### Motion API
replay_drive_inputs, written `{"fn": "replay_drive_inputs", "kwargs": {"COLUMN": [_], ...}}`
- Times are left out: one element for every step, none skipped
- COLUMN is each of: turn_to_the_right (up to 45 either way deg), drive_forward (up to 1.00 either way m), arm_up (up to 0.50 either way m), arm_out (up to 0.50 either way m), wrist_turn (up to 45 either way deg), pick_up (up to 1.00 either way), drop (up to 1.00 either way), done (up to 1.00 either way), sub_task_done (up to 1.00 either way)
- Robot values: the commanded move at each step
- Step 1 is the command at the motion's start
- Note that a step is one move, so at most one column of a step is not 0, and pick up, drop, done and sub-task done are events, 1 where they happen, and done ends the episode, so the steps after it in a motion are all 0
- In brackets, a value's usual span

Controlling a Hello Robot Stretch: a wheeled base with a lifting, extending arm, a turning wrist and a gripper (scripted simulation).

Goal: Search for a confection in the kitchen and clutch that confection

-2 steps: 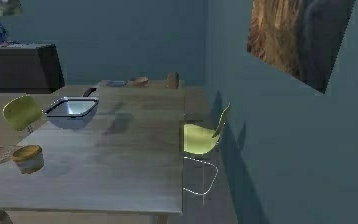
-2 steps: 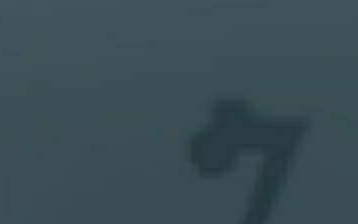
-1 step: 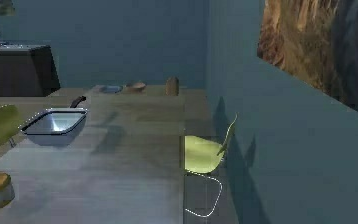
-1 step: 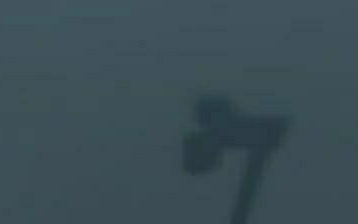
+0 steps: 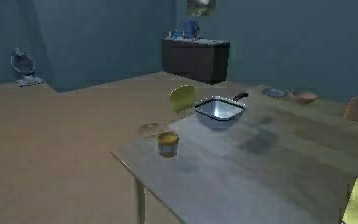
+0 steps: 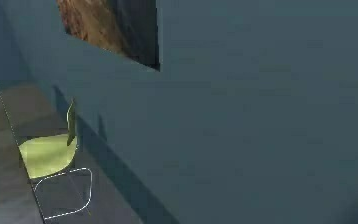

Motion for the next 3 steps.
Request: {"fn": "replay_drive_inputs", "kwargs": {"turn_to_the_right": [-45.0,-42.0,45.0], "drive_forward": [0.00,0.00,0.00], "arm_up": [0.00,0.00,0.00], "arm_out": [0.00,0.00,0.00], "wrist_turn": [0.0,0.0,0.0], "pick_up": [0.00,0.00,0.00], "drop": [0.00,0.00,0.00], "done": [0.00,0.00,0.00], "sub_task_done": [0.00,0.00,0.00]}}
